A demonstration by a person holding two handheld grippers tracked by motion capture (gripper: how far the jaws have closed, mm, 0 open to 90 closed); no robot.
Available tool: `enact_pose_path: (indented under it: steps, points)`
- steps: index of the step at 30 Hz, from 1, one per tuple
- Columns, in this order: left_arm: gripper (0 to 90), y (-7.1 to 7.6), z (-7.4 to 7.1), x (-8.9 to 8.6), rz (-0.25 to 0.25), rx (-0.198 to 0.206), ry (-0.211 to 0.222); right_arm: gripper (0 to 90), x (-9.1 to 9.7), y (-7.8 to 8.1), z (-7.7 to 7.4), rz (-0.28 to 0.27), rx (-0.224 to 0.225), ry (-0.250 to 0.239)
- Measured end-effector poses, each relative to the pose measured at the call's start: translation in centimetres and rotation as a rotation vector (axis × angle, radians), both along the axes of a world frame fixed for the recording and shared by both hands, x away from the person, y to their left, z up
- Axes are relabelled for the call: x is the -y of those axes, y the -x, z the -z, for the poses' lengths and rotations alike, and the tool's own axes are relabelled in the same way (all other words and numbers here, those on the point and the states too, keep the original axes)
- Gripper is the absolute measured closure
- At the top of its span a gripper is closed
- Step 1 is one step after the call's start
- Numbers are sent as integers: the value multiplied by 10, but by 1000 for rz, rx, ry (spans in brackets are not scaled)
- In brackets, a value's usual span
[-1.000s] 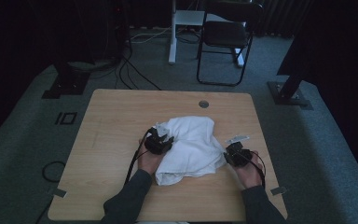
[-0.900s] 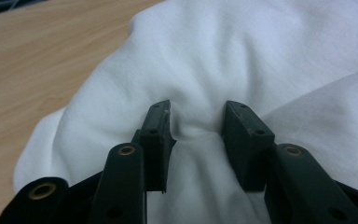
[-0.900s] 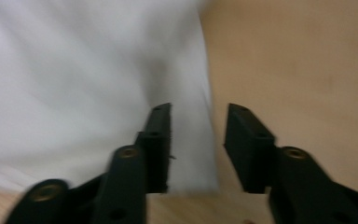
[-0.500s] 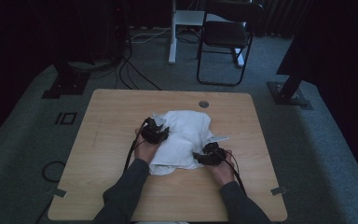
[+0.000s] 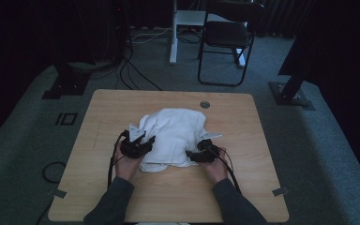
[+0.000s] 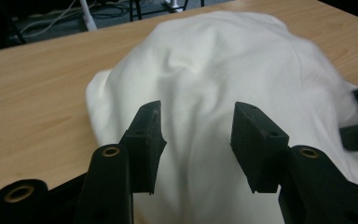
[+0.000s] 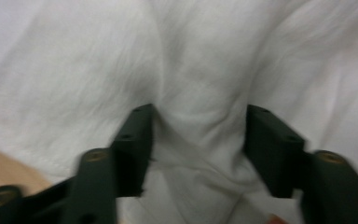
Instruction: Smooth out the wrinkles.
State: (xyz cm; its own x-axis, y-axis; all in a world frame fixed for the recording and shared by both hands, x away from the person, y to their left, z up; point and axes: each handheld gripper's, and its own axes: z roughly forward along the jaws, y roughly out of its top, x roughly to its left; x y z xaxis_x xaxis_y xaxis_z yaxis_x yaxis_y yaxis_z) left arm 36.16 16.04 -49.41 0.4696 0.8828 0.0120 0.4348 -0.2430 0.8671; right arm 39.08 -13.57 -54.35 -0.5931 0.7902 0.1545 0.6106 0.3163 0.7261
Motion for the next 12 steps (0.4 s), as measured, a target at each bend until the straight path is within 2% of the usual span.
enact_pose_path:
  steps: [2,3,4,6,7,8,10,12]
  points:
    - [530,2,1,-8,-1,-18,29,296,11,8,-11,-10,50,-18]
    - [528,3,1,-10,-1,-20,35,294,19,13,-18,-8,85,-16]
    - [525,5,1,-13,4,-22,39,288,24,15,-21,-1,102,-14]
    - [521,8,2,-17,7,-27,54,287,40,21,-30,36,149,-1]
    - [519,10,3,-19,8,-29,53,287,57,24,-35,83,170,-12]
    - [519,11,4,-20,11,-31,55,287,57,24,-35,83,170,-12]
    - [516,12,6,-23,8,-36,63,281,73,23,-37,126,170,-22]
    - [516,13,7,-26,1,-37,65,281,77,22,-38,137,170,-31]
